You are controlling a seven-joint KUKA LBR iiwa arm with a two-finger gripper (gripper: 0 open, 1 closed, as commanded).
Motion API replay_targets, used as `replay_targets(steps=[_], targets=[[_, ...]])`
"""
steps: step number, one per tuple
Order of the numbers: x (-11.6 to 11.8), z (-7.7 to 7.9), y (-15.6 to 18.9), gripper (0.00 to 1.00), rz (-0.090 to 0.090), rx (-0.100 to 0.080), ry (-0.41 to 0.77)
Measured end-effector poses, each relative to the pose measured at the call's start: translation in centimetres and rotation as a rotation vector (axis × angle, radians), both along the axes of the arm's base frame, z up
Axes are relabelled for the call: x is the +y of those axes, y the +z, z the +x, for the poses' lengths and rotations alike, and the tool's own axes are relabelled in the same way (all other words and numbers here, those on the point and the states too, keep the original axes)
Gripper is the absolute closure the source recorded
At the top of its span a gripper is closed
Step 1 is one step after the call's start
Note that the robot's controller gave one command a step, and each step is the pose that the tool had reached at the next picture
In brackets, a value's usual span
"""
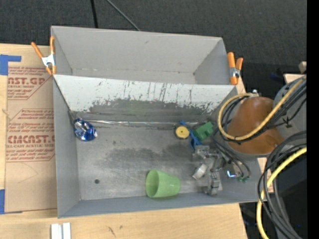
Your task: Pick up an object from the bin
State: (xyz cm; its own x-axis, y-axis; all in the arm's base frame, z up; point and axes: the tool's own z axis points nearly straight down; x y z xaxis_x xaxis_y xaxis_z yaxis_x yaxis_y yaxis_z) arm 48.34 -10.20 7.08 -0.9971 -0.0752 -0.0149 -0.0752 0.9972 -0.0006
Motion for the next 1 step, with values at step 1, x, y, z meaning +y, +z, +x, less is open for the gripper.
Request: replay_targets(steps=[1], targets=[[0.02,-0.05,-0.01,1.0,0.0,0.002,0.0]])
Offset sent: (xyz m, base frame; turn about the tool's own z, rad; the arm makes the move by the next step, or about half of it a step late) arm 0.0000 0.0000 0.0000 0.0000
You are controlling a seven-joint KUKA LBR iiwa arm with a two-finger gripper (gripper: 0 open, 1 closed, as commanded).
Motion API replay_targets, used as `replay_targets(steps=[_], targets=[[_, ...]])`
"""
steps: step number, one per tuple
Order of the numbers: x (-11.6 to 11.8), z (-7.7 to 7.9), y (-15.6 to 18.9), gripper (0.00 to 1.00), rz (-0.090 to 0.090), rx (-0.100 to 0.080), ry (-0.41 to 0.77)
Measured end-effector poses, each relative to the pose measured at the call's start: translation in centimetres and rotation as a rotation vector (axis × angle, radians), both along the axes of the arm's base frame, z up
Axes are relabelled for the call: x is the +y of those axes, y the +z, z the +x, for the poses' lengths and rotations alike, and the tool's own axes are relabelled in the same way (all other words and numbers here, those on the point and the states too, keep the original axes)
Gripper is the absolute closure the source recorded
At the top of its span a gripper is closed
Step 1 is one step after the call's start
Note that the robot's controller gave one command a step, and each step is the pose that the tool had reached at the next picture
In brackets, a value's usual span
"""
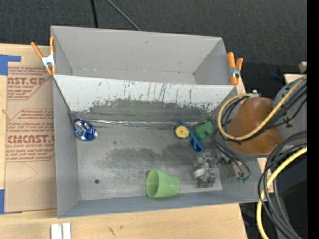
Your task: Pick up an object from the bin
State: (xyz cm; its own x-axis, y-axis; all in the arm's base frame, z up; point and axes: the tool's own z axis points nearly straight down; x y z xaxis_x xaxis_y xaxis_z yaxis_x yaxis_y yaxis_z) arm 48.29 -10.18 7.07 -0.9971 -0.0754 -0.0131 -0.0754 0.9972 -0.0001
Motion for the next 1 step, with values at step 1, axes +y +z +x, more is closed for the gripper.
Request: replay_targets(steps=[1], targets=[[0.04,0.21,12.58,1.0,-0.003,0.004,0.0]])
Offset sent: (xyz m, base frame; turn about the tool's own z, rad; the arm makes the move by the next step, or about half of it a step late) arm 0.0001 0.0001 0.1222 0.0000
